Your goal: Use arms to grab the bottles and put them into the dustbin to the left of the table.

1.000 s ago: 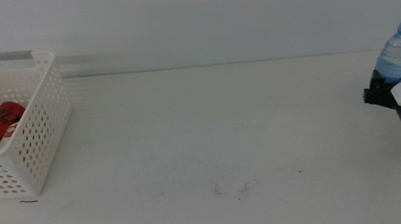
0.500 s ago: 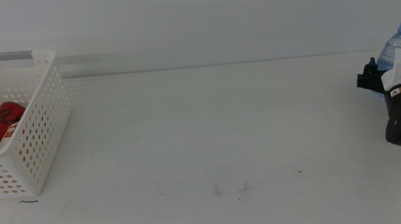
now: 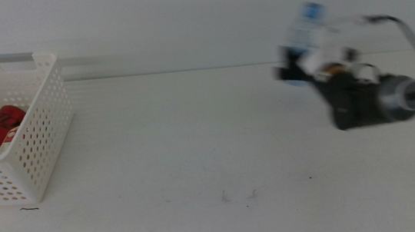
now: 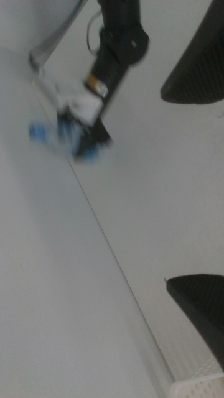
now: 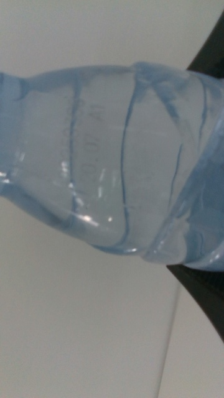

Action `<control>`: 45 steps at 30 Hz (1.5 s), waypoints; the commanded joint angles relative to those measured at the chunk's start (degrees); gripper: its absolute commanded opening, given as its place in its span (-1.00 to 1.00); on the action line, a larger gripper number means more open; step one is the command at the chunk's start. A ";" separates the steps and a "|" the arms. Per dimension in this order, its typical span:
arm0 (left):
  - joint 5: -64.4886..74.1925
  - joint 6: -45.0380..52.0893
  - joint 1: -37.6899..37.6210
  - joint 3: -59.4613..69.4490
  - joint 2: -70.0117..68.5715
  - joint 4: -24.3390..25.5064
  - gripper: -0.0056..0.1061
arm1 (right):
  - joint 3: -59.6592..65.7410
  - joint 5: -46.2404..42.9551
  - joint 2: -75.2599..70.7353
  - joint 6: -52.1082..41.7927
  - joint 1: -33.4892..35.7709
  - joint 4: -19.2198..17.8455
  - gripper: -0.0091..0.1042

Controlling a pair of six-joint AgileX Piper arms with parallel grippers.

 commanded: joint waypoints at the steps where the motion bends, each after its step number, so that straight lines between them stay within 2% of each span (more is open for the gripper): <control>1: -0.88 -0.24 -0.12 0.12 -0.17 -0.06 0.78 | -6.82 1.65 -0.15 7.25 6.16 -11.53 -0.89; 4: -0.88 -0.24 -0.12 0.12 -0.17 -0.06 0.78 | -15.80 6.05 5.36 9.84 12.23 -17.43 -0.89; 6: -0.99 -0.24 -0.12 0.12 -0.17 -0.06 0.78 | -21.50 8.60 9.01 10.21 15.00 -17.82 -0.89; 7: -0.99 -0.24 -0.12 0.12 -0.17 -0.06 0.78 | -23.81 9.75 10.87 10.21 16.05 -17.64 -0.89; 9: -0.99 -0.24 -0.12 0.12 -0.17 -0.06 0.78 | -24.63 5.86 12.75 7.44 17.10 -11.22 -0.89; 10: -0.99 -0.14 -0.12 0.12 -0.17 -0.06 0.78 | -24.63 4.09 13.36 6.44 17.38 -9.33 -0.89; 14: -0.99 -0.15 -0.12 0.12 -0.17 0.38 0.78 | -24.63 6.31 14.28 5.87 17.37 -8.90 -0.87; 16: -1.12 -0.15 -0.12 0.12 -0.17 0.38 0.78 | -24.63 8.77 14.28 5.87 17.37 -8.90 -0.81; 19: -1.12 -0.15 -0.12 0.12 -0.17 0.38 0.78 | -24.63 11.14 14.28 5.87 17.37 -8.90 -0.57; 23: -1.12 -0.15 -0.12 0.12 -0.17 0.38 0.78 | -24.63 14.05 13.77 6.94 17.50 -8.90 0.12; 25: -1.12 -0.15 -0.12 0.12 -0.17 0.38 0.78 | -24.63 16.44 12.90 9.31 17.73 -9.83 0.37; 28: -1.12 -0.15 -0.12 0.12 -0.17 0.38 0.78 | -24.39 23.44 10.83 12.36 18.00 -10.27 0.50; 31: -1.12 -0.15 -0.12 0.12 -0.17 0.38 0.78 | -21.04 29.75 6.04 12.15 18.13 -10.27 0.49; 33: -1.12 -0.15 -0.12 0.12 -0.17 0.38 0.78 | -15.80 30.12 0.85 12.15 18.13 -9.98 0.49; 36: -1.12 -0.15 -0.12 0.12 -0.17 0.38 0.78 | -4.16 30.12 -9.06 12.33 18.13 -9.98 0.49; 39: -1.12 -0.15 -0.12 0.12 -0.17 0.38 0.78 | 7.46 34.92 -22.47 12.33 18.13 -9.98 0.49; 41: -1.12 -0.15 -0.12 0.12 -0.17 0.38 0.78 | 13.82 43.05 -33.29 12.86 18.13 -9.98 0.49; 45: -1.12 -0.15 -0.12 0.12 -0.17 0.38 0.78 | 17.85 61.63 -52.06 11.62 18.13 -10.09 0.49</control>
